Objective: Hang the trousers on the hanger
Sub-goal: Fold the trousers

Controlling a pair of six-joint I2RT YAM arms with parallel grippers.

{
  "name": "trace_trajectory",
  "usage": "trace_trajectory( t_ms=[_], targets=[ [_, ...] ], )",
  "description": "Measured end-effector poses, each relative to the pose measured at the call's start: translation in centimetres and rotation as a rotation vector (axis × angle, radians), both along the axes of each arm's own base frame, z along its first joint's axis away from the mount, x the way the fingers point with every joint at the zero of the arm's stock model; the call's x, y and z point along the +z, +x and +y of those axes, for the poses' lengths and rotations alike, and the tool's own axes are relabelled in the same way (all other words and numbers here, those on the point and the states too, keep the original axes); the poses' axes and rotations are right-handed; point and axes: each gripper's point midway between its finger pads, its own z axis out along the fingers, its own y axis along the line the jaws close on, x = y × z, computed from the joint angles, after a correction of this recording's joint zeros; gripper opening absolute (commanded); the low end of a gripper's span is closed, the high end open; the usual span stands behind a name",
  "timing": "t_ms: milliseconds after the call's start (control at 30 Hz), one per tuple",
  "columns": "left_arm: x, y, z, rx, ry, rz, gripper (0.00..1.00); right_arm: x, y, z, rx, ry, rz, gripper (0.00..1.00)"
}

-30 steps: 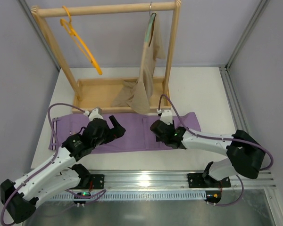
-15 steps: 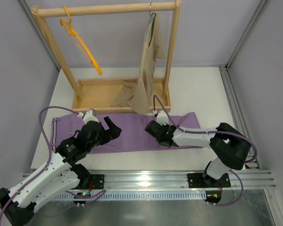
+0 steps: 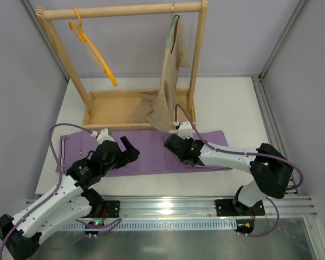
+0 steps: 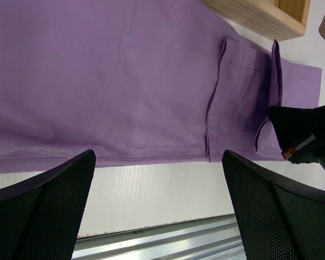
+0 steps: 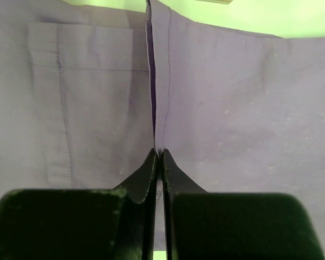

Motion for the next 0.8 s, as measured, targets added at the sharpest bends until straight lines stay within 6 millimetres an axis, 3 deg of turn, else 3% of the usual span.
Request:
trace_trajectory(
  t_ms=[167,467,800],
  targets=[
    [-0.4,0.1,-0.1,-0.002,0.010,0.014,1.00,1.6,-0.4,0.9,0.026,0.029,-0.019,0.04],
    [-0.7,0.2,-0.4,-0.004,0.004,0.014,1.00,1.7,-1.2,3.5,0.087,0.106,0.001,0.04],
    [-2.7,-0.2,-0.4,-0.013,0.010,0.044,0.99,-0.8,-1.5,7.0,0.112,0.171,0.045,0.04]
  ],
)
